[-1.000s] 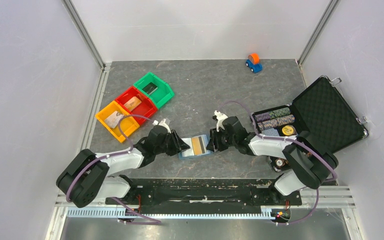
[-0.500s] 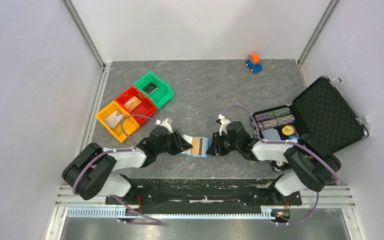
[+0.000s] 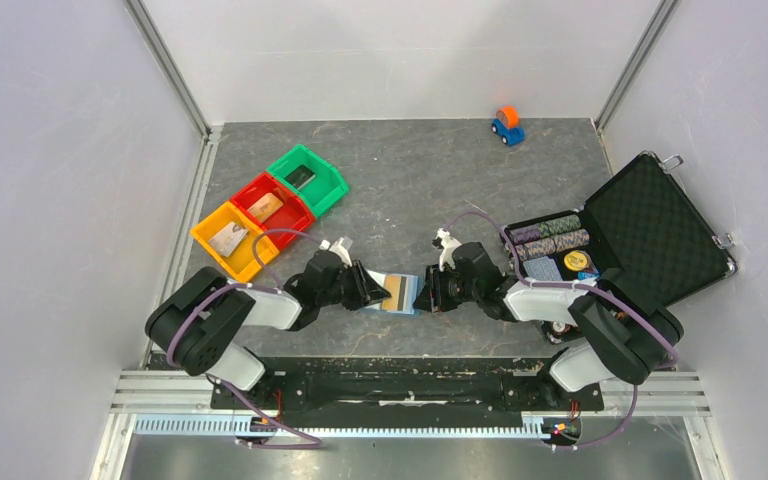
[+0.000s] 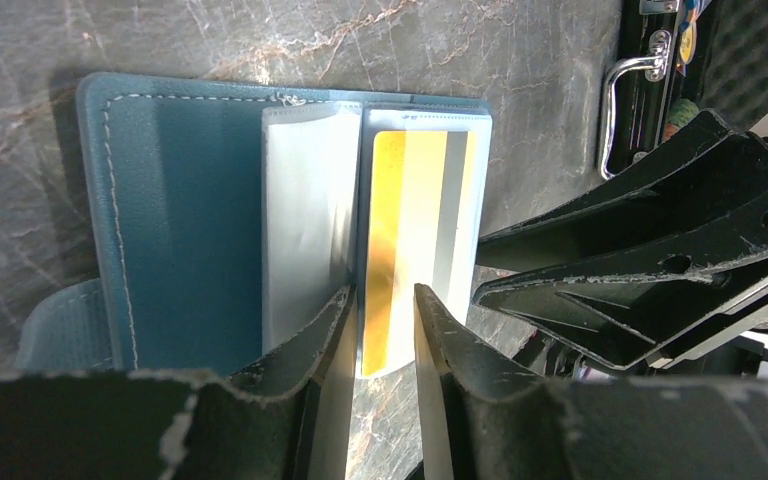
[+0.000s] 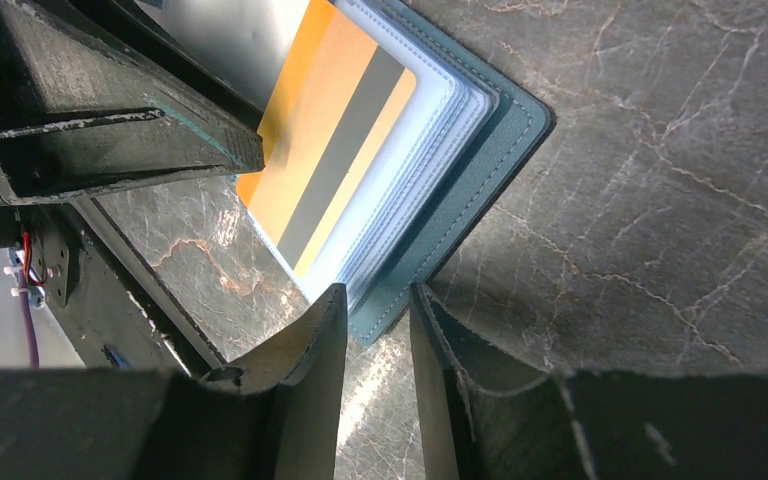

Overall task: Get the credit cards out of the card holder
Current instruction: Remove the credit card from the card holder.

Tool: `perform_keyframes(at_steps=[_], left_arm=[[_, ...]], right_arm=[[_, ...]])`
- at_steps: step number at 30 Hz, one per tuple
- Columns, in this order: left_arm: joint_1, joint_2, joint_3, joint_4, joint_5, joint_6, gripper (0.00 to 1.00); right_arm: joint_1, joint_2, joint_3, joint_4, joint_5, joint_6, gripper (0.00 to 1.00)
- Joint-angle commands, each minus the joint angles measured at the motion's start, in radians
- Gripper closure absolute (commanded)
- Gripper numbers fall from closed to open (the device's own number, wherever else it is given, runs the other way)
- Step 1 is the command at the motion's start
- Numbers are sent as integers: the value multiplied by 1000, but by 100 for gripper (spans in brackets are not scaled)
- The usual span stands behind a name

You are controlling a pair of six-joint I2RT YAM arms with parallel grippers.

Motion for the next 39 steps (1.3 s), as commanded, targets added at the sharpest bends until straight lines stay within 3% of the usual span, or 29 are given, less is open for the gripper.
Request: perform_keyframes(at_steps=[1, 4, 12, 19, 29, 39], left_arm=[[-6, 43, 15, 96, 49, -19, 67], [-5, 47, 9, 122, 61, -33, 71], [-5, 14, -4, 131, 71, -68, 97], [-4, 1, -17, 179, 105, -129, 98], [-2, -67, 5, 3, 82, -64, 98], [-2, -88, 25, -88, 72, -33, 98]], right_arm=[[3, -4, 47, -19, 9, -2, 68], [3, 3, 61, -18, 10, -1, 69], [3, 1, 55, -29, 30, -1, 71], [3, -32, 70, -62, 56, -6, 71], [3, -94, 115, -93, 48, -11, 69], [5, -4, 141, -23, -17, 18, 69]])
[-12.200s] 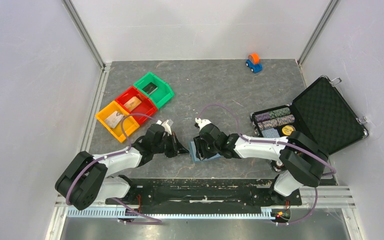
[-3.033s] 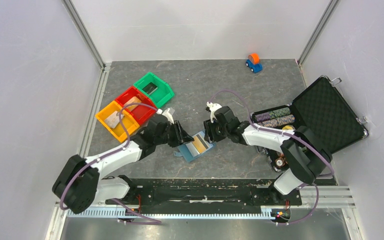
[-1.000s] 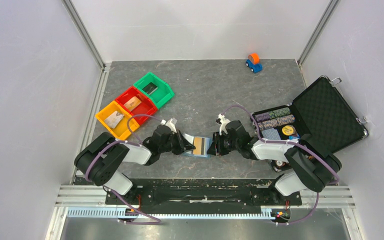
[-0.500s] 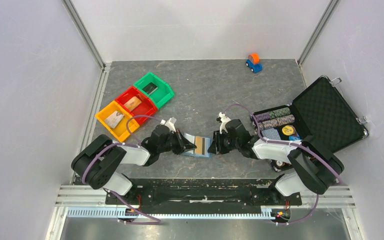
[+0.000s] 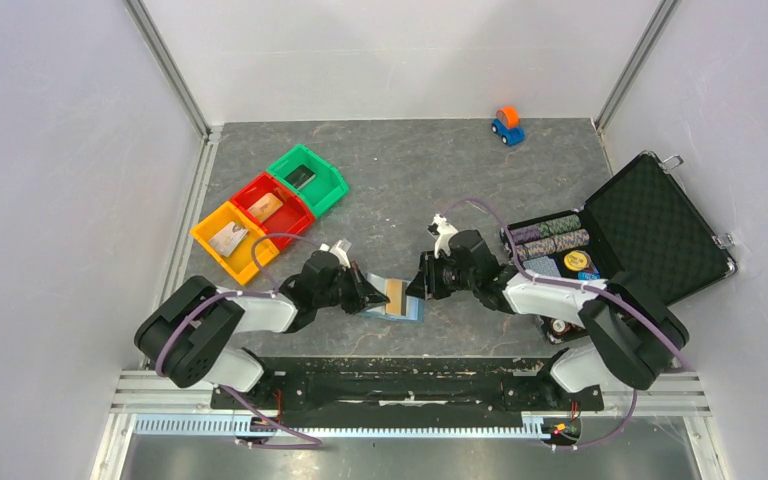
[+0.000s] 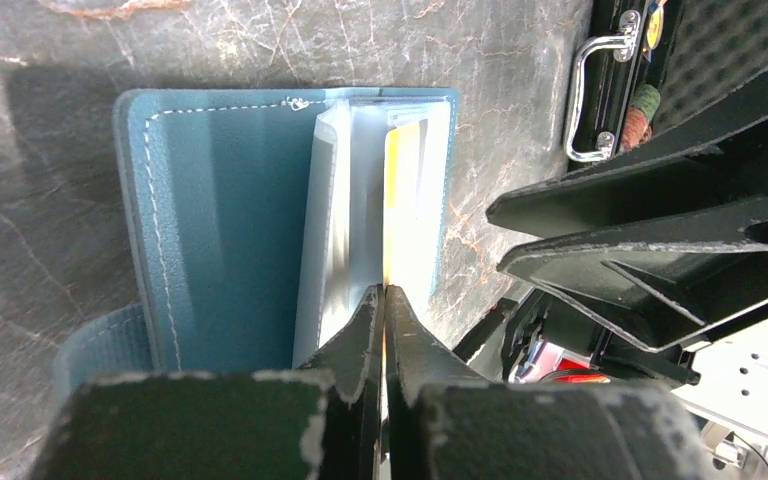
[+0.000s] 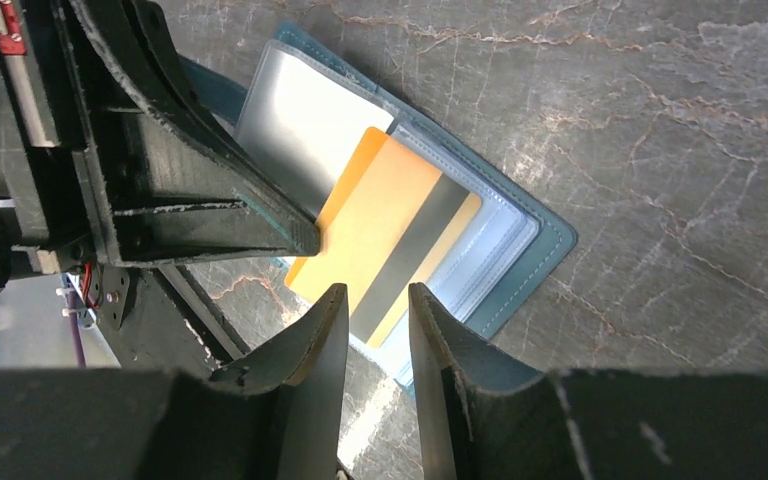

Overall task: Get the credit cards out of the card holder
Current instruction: Remove the credit card from the card holder.

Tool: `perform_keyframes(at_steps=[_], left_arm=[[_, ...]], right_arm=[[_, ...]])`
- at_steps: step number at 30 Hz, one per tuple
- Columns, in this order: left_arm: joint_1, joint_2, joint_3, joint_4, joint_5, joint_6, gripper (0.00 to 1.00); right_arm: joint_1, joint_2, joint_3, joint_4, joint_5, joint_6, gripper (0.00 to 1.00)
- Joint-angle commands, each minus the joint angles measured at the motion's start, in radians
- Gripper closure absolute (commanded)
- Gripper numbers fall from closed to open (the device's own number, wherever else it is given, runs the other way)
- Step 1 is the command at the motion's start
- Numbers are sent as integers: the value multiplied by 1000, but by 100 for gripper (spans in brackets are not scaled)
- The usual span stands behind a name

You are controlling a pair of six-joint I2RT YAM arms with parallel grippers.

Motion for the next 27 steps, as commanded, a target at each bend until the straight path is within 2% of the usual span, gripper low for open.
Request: perform_keyframes(at_steps=[1, 13, 23, 27], left_arm=[[-2, -37, 39, -64, 12, 53, 98], [9, -163, 44, -246, -70, 79, 98], [31, -280, 56, -394, -96, 111, 98], [43, -291, 52, -400, -74, 116, 98]], right_arm=[[4, 67, 50, 48, -37, 4, 69], [5, 150, -7, 32, 37, -24, 69], [4, 134, -17, 24, 61, -43, 69], [4, 130, -16, 23, 55, -43, 69]])
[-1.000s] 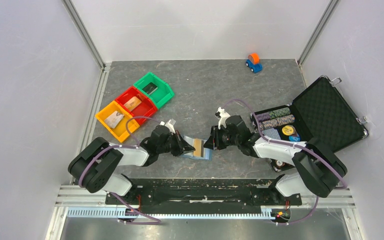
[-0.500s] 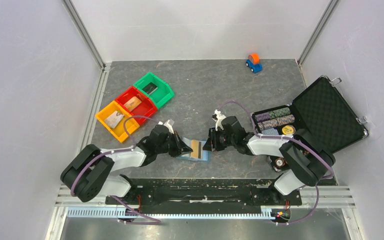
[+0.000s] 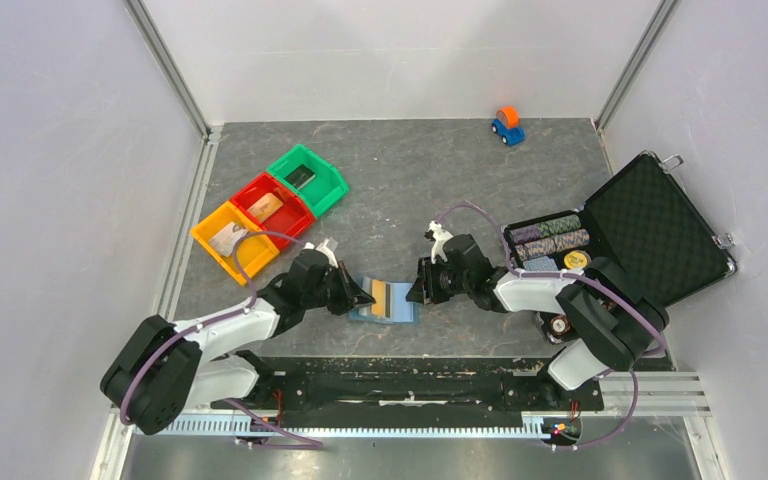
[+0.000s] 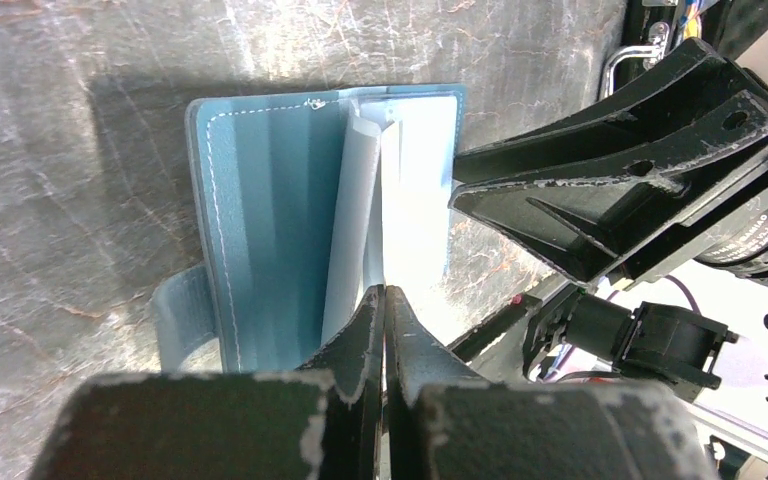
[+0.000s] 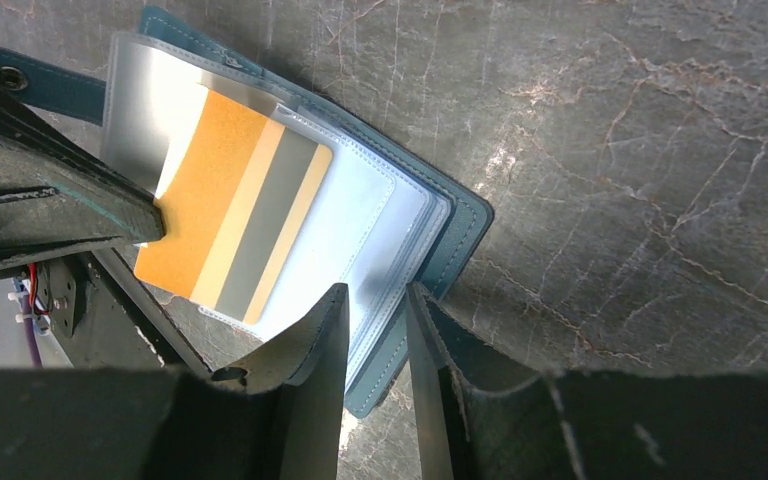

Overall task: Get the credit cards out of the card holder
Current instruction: Remove the credit card from the card holder.

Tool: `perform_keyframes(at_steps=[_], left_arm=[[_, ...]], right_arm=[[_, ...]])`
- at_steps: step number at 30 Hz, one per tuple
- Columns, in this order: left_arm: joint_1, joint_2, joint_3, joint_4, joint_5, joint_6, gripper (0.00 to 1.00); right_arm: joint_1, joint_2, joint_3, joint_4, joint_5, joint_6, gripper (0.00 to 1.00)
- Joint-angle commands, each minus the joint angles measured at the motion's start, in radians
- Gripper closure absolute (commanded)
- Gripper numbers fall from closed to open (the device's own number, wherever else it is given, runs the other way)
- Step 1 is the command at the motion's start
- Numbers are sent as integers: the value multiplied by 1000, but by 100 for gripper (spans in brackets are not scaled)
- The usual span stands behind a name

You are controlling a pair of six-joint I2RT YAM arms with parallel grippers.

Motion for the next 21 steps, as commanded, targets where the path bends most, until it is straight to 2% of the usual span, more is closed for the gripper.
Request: perform_keyframes(at_steps=[1, 4, 7, 10, 16, 21], left_arm=[[16, -27, 24, -19, 9, 54, 98], [20, -25, 8, 39, 55, 36, 98], [25, -38, 10, 30, 57, 38, 98], [26, -84, 24, -39, 19, 67, 98], [30, -189, 145, -315, -63, 163, 98], [30, -268, 188, -329, -28, 265, 98]], right_arm=[[2, -7, -14, -33, 38, -30, 69], [2, -17, -17, -33, 39, -31, 69], [2, -27, -17, -36, 42, -33, 69], [3, -42, -12, -45, 35, -34, 69], [2, -118, 17, -55, 21, -81, 67], [2, -189, 98, -108, 31, -122, 64]])
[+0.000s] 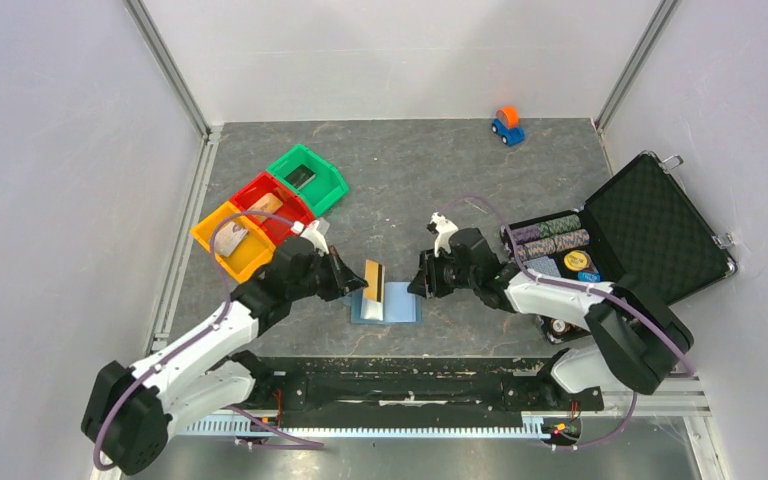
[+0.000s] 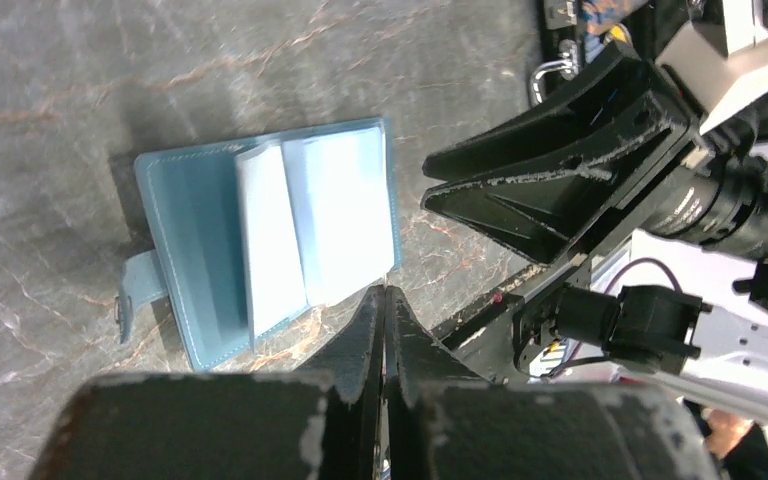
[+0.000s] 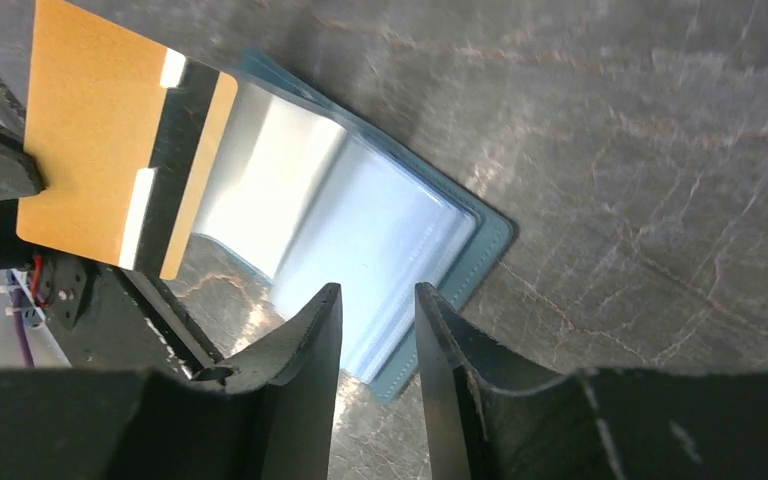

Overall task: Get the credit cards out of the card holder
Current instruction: Remove the credit card from the card holder, then place the credit card in the storage box.

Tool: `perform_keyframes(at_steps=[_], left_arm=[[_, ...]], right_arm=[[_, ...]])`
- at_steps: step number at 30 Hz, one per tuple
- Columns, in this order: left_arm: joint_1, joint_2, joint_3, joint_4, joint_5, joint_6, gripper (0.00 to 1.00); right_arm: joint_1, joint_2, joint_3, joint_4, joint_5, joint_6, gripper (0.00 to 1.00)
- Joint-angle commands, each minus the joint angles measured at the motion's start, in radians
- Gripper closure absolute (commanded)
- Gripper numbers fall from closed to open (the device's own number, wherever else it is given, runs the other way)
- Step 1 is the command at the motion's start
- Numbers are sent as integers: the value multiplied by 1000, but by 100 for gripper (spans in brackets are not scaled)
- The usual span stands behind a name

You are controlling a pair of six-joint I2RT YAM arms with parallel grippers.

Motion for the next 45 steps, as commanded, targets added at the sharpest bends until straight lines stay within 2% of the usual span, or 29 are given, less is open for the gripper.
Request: perform_keyframes(at_steps=[1, 6, 8, 13, 15, 18, 20, 22, 26, 29, 33, 36, 40, 45], left_arm=[[4, -75, 59, -45, 8, 172, 98], [3, -126, 66, -5, 48, 331, 98], [3, -149, 55, 37, 58, 350, 98], [3, -158, 66, 38, 25, 384, 98], [3, -144, 79, 42, 50, 407, 98], [3, -117, 115, 38, 96, 403, 98], [3, -94, 154, 0, 95, 334, 98], [8, -50, 208, -80, 49, 228, 98], [15, 49, 298, -200, 59, 32, 98], [14, 64, 271, -130, 90, -137, 98], [15, 16, 191, -12, 63, -370, 98], [16, -24, 176, -11, 23, -467, 98], [16, -60, 194, -69, -16, -525, 98], [17, -72, 188, -70, -9, -579, 98]], right_arm=[[3, -78, 109, -32, 6, -51, 62], [-5, -130, 196, -48, -89, -56, 54], [-16, -144, 211, -44, -124, -50, 52], [-66, -159, 214, -42, -147, 138, 51], [-66, -155, 222, -21, -179, 118, 48], [-67, -147, 246, -11, -238, -30, 43], [-69, -164, 240, -2, -236, -148, 42], [-69, -207, 197, 36, -163, -233, 42], [-68, -306, 54, 247, -28, -335, 49], [-67, -353, -32, 394, 20, -404, 51], [-36, -403, -138, 563, -32, -616, 49], [30, -429, -148, 483, -75, -865, 42], [142, -439, -154, 409, 12, -1133, 37], [221, -434, -183, 463, 89, -1235, 37]])
